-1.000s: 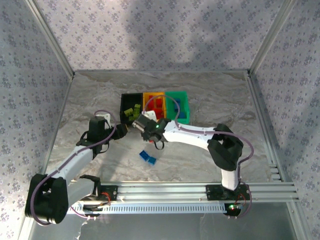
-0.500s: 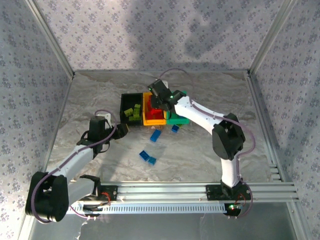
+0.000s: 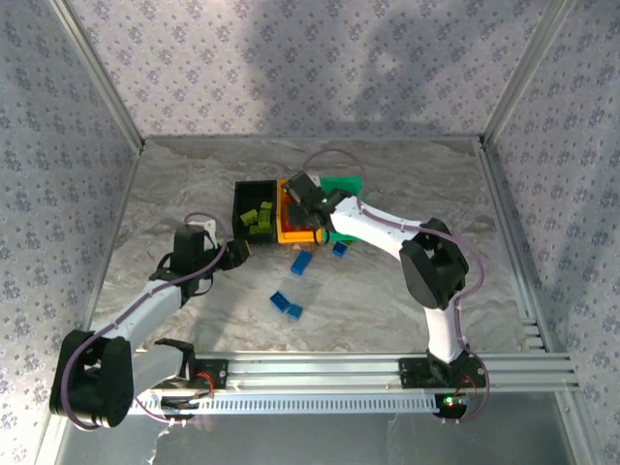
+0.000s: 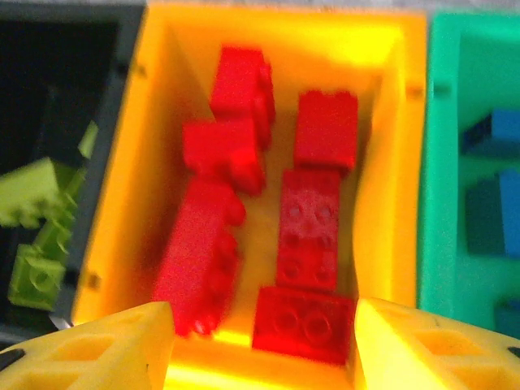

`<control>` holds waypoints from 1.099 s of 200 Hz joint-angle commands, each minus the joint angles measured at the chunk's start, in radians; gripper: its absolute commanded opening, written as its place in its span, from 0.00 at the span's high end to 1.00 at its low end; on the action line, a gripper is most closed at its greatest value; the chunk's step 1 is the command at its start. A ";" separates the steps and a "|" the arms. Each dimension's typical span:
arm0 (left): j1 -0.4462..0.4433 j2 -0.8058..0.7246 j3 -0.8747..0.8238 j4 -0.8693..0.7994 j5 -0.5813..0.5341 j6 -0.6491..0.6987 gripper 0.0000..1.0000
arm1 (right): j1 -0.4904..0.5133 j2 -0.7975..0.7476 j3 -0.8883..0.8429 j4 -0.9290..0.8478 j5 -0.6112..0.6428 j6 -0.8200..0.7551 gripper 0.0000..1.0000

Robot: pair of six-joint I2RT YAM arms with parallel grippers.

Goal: Sort the legos into containers by color
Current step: Place the lego in the container, then move the container to the top-center of the table.

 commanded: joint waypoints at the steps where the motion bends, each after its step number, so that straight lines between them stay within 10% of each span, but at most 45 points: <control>1: 0.005 0.002 0.010 0.029 0.029 -0.008 0.32 | 0.033 -0.129 -0.086 -0.002 0.069 0.008 0.38; 98: 0.006 0.035 0.008 0.053 0.044 -0.016 0.32 | -0.032 -0.323 -0.512 0.071 0.060 0.169 0.39; 220: 0.002 0.039 0.010 0.052 0.040 -0.006 0.32 | -0.185 -0.107 -0.354 0.165 -0.077 0.012 0.36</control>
